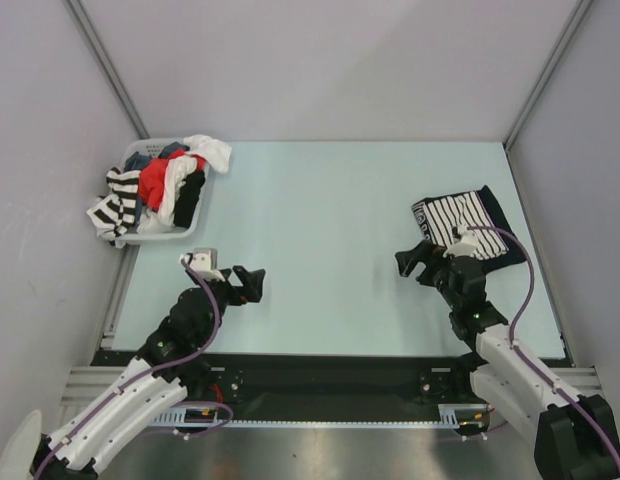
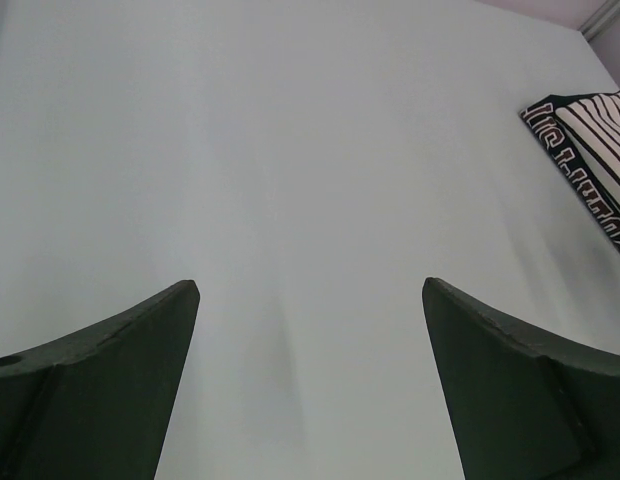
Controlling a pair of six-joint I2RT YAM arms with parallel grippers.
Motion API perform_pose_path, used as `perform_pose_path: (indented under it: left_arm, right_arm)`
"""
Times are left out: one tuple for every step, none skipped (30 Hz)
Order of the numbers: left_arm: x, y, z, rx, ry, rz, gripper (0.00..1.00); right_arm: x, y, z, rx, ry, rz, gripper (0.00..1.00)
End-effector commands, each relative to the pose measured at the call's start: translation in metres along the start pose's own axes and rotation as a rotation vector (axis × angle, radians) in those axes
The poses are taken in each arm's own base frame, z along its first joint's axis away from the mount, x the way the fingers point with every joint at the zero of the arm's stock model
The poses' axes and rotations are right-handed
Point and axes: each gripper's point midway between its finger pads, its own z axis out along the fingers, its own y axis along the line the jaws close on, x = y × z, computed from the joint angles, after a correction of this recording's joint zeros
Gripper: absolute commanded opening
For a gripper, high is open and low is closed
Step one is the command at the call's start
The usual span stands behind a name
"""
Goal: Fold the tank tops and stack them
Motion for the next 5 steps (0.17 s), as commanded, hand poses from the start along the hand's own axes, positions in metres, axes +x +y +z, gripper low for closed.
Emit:
perform_pose_path:
  left_arm:
    - [-0.0053,-0.0022,0.0013,0.015,-0.024,0.007,1.00]
    - [-0.0038,-0.0016,0.0022,0.010,-0.017,0.012,1.00]
    - [-0.0036,-0.0014,0.0027,0.007,-0.015,0.011,1.00]
    - [-0.0033,-0.0015,0.0032,0.006,-0.013,0.012,1.00]
    - [-0.0025,-0.0012,0.0040,0.002,-0.007,0.015,1.00]
  right_arm:
    - [-0.0178,0.0021,0.0024,0.008,-0.076,0.004,0.99]
    - [-0.0178,0.0020,0.0029,0.008,-0.074,0.006,0.99]
    - [-0.0164,0.0009,0.0043,0.013,-0.066,0.006,0.99]
    - [-0.0170,0.0012,0.0043,0.013,-0.066,0.003,1.00]
    - [-0.0168,0.0002,0.0044,0.017,-0.063,-0.009,1.00]
